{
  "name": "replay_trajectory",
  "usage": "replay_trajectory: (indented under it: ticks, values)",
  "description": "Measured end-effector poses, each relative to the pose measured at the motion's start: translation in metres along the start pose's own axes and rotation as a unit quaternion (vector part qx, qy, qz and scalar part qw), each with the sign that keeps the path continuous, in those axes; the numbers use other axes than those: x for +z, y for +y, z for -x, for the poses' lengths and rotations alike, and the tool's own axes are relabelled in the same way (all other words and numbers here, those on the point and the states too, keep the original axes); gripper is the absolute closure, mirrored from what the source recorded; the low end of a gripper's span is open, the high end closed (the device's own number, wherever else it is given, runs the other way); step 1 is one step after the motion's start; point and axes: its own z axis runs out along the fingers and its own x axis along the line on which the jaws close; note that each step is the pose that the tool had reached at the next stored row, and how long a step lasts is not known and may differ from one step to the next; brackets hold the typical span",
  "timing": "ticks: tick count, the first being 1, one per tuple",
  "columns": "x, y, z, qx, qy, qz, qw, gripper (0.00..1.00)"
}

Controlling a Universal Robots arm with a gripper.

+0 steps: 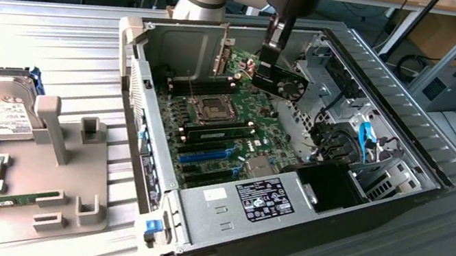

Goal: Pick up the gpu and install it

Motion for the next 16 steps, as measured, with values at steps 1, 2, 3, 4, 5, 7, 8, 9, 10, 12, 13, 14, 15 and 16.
replay_trajectory:
  ticks: [1,2,3,4,5,7,8,9,10,12,13,14,15,16]
  values:
    - [0.0001,0.0,0.0,-0.001,-0.0001,0.0,1.0,0.74]
    - [0.0001,0.0,0.0,-0.002,-0.0001,0.0,1.0,0.74]
    - [0.0002,0.0,0.0,-0.002,-0.0002,0.0001,1.0,0.74]
    - [0.0002,0.0,0.0,-0.003,-0.0002,0.0001,1.0,0.74]
    - [0.0003,0.0,0.0,-0.004,-0.0003,0.0001,1.0,0.74]
    - [0.0005,0.0,0.0,-0.006,-0.0004,0.0002,1.0,0.74]
    - [0.0006,0.0,0.0,-0.007,-0.0004,0.0002,1.0,0.74]
    - [0.0007,0.0,0.0,-0.008,-0.0005,0.0002,1.0,0.74]
    - [0.0008,0.0,0.0,-0.009,-0.0005,0.0002,1.0,0.74]
    - [0.0009,0.0,0.0,-0.011,-0.0006,0.0003,0.9999,0.74]
    - [0.001,0.0001,0.0,-0.012,-0.0006,0.0003,0.9999,0.74]
    - [0.001,0.0001,0.0,-0.013,-0.0006,0.0003,0.9999,0.74]
    - [0.0011,0.0001,0.0,-0.015,-0.0007,0.0003,0.9999,0.74]
    - [0.0012,0.0001,0.0,-0.016,-0.0007,0.0003,0.9999,0.74]
